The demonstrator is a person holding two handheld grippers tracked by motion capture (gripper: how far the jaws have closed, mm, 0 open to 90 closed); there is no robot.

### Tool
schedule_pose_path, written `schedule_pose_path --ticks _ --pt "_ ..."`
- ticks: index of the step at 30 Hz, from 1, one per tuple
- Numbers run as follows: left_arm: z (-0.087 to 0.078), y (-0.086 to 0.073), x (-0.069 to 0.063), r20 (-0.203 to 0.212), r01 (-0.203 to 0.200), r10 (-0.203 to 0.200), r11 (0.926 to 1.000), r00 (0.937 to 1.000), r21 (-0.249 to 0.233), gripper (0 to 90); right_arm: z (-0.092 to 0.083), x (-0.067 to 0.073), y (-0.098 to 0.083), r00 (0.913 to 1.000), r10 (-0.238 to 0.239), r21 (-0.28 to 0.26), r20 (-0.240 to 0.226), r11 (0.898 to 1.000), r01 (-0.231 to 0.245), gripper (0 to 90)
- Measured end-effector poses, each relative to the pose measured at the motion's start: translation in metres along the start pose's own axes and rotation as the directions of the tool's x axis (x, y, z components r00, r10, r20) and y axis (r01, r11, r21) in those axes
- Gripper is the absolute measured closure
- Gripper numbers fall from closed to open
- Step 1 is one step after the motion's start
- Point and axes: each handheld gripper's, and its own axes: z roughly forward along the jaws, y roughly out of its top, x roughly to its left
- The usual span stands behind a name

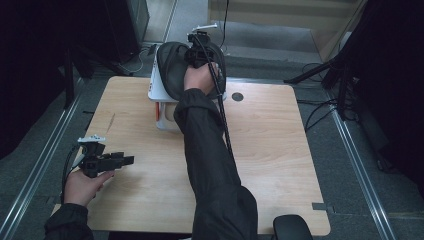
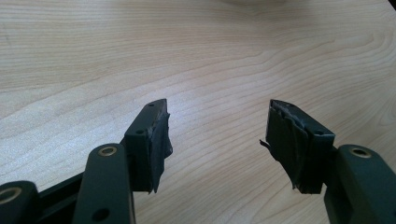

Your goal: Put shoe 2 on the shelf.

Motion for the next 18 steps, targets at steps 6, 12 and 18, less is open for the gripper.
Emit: schedule_pose_path --ticks 6,12,18 --pt "0.001 0.001 0.001 0.006 -0.003 0.003 1.0 1.0 0.0 39.8 0.007 0.006 -0.003 0.9977 0.04 -0.032 0.055 0.999 -0.038 75.1" --pt "0.003 0.002 0.0 0.007 -0.007 0.006 0.9999 1.0 0.009 39.7 0.008 0.008 -0.004 0.9969 0.058 -0.047 0.053 0.997 -0.056 72.8" --pt "0.004 0.001 -0.001 0.007 -0.007 0.007 0.9999 1.0 0.008 39.7 0.006 0.012 -0.005 0.9986 0.04 -0.059 0.034 0.998 -0.038 61.2"
